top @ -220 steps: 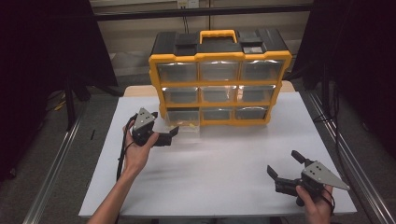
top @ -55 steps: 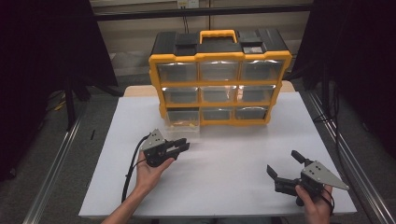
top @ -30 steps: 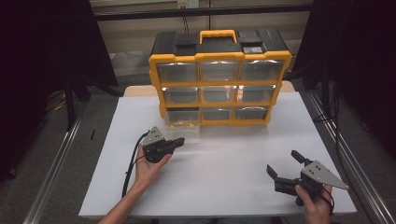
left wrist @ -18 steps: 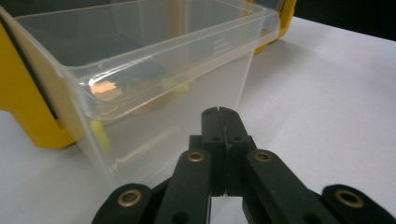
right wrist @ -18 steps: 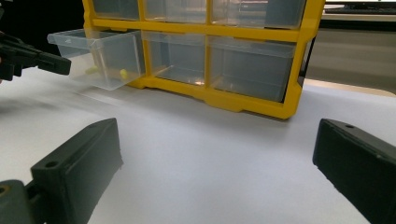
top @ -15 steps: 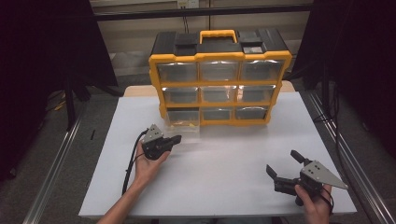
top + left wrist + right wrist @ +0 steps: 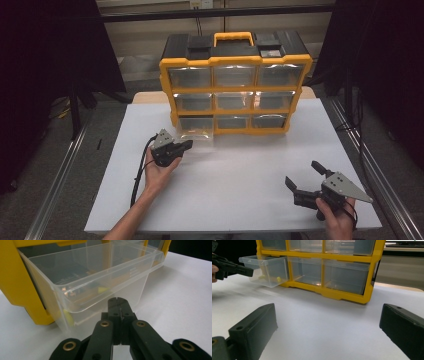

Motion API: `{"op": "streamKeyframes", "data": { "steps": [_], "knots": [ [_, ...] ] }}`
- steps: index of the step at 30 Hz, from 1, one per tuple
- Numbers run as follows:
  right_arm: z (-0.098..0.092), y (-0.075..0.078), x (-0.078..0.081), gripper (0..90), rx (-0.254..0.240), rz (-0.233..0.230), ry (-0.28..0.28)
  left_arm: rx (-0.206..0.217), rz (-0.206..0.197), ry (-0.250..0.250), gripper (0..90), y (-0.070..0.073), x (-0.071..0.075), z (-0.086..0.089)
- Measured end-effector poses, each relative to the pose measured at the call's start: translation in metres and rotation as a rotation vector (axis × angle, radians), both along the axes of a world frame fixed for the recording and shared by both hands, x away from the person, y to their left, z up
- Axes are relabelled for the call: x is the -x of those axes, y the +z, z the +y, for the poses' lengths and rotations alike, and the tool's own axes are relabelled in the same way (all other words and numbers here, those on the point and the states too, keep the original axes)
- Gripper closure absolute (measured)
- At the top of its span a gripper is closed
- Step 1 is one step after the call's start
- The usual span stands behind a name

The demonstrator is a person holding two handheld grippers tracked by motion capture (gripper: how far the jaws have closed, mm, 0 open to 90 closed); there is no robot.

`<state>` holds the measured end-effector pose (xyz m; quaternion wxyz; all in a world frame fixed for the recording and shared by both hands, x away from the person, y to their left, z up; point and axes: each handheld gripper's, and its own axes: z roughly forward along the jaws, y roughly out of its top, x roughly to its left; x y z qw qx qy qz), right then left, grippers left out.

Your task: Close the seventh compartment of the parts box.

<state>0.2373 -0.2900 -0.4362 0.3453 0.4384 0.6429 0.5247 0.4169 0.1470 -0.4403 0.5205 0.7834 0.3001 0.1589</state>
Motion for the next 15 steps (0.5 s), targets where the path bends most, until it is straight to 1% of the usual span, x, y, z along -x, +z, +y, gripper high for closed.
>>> {"op": "streamKeyframes", "data": {
  "steps": [1, 4, 7, 8, 9, 10, 11, 12, 14, 15],
  "knots": [
    [0.0000, 0.0000, 0.0000, 1.0, 0.000, 0.000, 0.000, 0.007, 0.001, -0.006, 90.0, 0.0000, -0.0002, -0.0001],
    [0.0000, 0.0000, -0.0001, 1.0, 0.001, -0.001, 0.001, 0.006, -0.014, 0.002, 90.0, 0.0028, -0.0005, -0.0001],
    [0.0002, 0.0000, 0.0000, 1.0, 0.002, -0.002, 0.001, 0.017, -0.016, -0.002, 90.0, 0.0049, -0.0012, -0.0018],
    [0.0002, 0.0000, 0.0000, 1.0, 0.002, -0.002, 0.000, 0.015, -0.020, -0.002, 90.0, 0.0050, -0.0019, -0.0023],
    [0.0002, 0.0000, 0.0001, 1.0, 0.002, -0.002, 0.001, -0.002, -0.031, 0.007, 90.0, 0.0056, -0.0023, -0.0027],
    [0.0002, 0.0001, 0.0002, 1.0, 0.002, -0.001, 0.001, 0.009, -0.023, -0.001, 90.0, 0.0054, -0.0027, -0.0038],
    [0.0003, 0.0001, 0.0002, 1.0, 0.001, -0.002, 0.000, 0.011, -0.022, 0.006, 90.0, 0.0061, -0.0030, -0.0044],
    [0.0002, 0.0001, 0.0002, 1.0, 0.002, 0.000, 0.001, 0.008, -0.030, 0.008, 90.0, 0.0073, -0.0038, -0.0039],
    [0.0001, 0.0001, 0.0003, 1.0, 0.002, -0.001, 0.001, 0.018, -0.028, 0.001, 90.0, 0.0085, -0.0045, -0.0047],
    [0.0001, 0.0001, 0.0003, 1.0, 0.001, 0.000, 0.001, 0.013, -0.024, 0.002, 90.0, 0.0090, -0.0046, -0.0050]
  ]
}}
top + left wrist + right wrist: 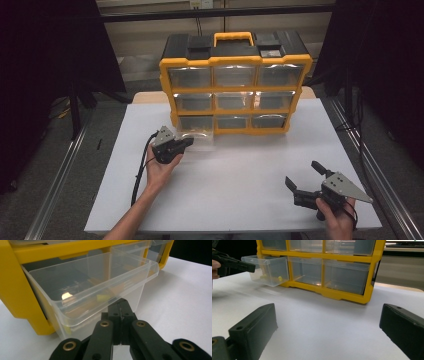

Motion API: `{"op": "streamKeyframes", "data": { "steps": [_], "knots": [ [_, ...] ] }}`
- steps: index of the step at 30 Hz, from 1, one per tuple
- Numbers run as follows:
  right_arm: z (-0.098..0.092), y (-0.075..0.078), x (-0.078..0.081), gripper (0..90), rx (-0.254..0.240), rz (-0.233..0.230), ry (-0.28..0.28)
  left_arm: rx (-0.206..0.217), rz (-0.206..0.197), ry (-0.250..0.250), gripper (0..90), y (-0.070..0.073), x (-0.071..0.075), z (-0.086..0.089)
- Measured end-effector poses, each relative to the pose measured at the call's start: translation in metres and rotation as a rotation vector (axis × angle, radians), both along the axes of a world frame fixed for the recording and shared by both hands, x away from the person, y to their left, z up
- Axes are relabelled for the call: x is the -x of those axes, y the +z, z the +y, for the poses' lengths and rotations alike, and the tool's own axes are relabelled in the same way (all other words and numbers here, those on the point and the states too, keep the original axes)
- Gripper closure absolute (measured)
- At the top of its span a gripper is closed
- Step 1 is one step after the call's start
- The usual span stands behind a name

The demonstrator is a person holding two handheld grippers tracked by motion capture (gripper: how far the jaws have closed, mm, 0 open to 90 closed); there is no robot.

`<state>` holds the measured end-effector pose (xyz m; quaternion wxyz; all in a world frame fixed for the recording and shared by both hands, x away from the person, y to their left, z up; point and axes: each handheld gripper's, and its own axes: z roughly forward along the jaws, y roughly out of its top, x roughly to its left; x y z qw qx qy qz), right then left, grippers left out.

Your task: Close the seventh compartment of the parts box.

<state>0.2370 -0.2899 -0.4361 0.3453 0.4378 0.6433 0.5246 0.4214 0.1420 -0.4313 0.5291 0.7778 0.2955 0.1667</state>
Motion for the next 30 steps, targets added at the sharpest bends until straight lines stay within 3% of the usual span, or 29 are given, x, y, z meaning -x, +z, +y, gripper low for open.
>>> {"op": "streamKeyframes", "data": {
  "steps": [26, 30],
  "knots": [
    [0.000, 0.000, 0.000, 1.0, -0.001, 0.000, 0.000, -0.039, -0.032, 0.007, 90.0, 0.003, -0.012, -0.007],
    [0.000, 0.000, 0.000, 1.0, 0.000, 0.000, 0.001, -0.029, -0.013, 0.007, 90.0, 0.002, -0.012, -0.008]
  ]
}}
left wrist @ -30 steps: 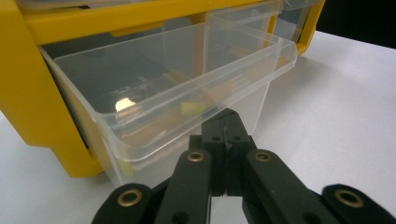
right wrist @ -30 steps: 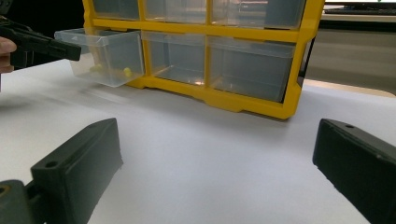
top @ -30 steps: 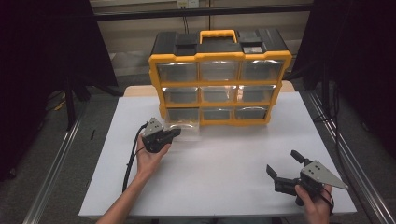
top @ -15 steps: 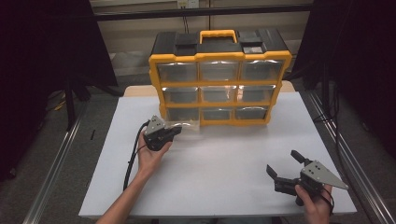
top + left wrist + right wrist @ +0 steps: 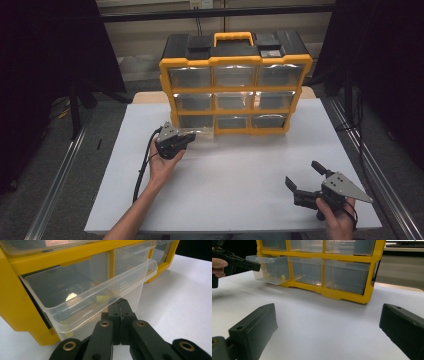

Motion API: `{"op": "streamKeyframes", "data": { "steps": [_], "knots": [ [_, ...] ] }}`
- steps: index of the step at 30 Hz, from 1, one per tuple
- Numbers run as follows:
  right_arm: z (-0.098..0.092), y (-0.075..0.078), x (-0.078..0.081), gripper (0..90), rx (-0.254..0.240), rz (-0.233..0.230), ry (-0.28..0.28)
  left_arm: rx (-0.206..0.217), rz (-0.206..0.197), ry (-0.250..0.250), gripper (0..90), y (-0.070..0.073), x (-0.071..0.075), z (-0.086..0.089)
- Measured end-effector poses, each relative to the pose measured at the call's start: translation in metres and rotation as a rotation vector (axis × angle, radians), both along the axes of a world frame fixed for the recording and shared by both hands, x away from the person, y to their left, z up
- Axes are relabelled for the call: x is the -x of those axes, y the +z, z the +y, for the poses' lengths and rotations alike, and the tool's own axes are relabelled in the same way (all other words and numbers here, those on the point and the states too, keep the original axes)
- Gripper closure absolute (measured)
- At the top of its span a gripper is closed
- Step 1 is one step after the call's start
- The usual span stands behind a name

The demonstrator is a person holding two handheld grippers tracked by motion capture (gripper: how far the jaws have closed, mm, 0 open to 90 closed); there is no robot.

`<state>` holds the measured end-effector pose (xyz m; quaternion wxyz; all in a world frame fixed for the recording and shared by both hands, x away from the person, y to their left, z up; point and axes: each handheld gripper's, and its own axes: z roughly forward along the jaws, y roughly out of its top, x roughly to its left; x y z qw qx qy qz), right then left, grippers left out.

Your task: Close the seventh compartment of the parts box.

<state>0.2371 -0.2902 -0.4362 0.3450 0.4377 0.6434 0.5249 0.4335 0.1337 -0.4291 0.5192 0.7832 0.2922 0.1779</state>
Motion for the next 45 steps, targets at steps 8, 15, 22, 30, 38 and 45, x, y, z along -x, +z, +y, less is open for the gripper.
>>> {"op": "streamKeyframes", "data": {
  "steps": [8, 15, 22, 30, 38, 45],
  "knots": [
    [0.000, 0.000, 0.000, 1.0, 0.000, 0.001, 0.001, -0.011, -0.008, 0.013, 90.0, 0.000, -0.003, -0.003],
    [0.000, 0.000, 0.000, 1.0, 0.000, 0.000, 0.000, -0.015, -0.009, 0.002, 90.0, 0.000, -0.006, -0.004],
    [0.000, 0.000, 0.000, 1.0, 0.000, -0.001, 0.000, -0.013, -0.012, 0.008, 90.0, 0.000, -0.008, -0.003],
    [0.000, 0.000, 0.000, 1.0, 0.000, 0.001, 0.001, -0.017, -0.010, 0.011, 90.0, 0.001, -0.010, -0.004],
    [0.000, 0.000, 0.000, 1.0, -0.001, 0.001, 0.002, -0.024, -0.020, 0.020, 90.0, 0.000, -0.011, -0.004],
    [0.000, 0.000, 0.000, 1.0, 0.001, 0.001, 0.002, -0.022, -0.014, 0.023, 90.0, 0.000, -0.014, -0.005]
  ]
}}
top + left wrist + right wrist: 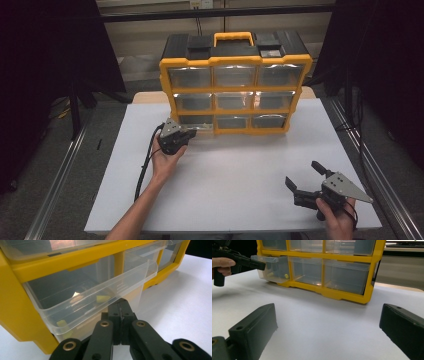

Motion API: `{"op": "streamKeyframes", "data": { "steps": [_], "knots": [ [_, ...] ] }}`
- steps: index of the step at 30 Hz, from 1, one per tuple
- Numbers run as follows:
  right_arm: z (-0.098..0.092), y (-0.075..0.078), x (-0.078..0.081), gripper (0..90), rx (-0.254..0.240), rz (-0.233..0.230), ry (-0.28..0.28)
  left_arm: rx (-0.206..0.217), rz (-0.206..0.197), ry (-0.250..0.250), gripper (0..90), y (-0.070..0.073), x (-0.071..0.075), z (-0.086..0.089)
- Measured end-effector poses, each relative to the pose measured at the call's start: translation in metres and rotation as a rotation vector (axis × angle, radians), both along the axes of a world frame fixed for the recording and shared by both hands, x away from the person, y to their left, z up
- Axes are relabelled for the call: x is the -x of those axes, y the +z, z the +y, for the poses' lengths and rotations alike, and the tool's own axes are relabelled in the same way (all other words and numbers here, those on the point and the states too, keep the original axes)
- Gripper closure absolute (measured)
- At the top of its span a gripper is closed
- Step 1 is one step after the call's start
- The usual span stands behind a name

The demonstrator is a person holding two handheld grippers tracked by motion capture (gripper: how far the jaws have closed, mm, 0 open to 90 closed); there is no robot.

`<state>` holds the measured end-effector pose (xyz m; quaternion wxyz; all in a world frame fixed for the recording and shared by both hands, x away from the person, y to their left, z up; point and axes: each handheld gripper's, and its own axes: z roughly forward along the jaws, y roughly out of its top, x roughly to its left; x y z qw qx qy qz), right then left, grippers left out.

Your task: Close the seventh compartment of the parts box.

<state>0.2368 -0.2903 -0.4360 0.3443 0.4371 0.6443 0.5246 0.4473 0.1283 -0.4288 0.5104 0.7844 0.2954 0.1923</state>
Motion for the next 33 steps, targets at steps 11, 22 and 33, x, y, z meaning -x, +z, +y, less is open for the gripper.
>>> {"op": "streamKeyframes", "data": {
  "steps": [11, 22, 33],
  "knots": [
    [0.000, 0.000, 0.000, 1.0, 0.001, -0.001, -0.001, -0.012, -0.004, 0.004, 90.0, 0.002, -0.003, -0.002],
    [0.000, 0.000, -0.001, 1.0, 0.000, 0.001, 0.000, -0.015, 0.001, 0.013, 90.0, 0.002, -0.009, -0.003],
    [0.001, 0.000, -0.001, 1.0, -0.001, 0.000, 0.000, -0.032, -0.007, 0.012, 90.0, 0.002, -0.014, -0.004]
  ]
}}
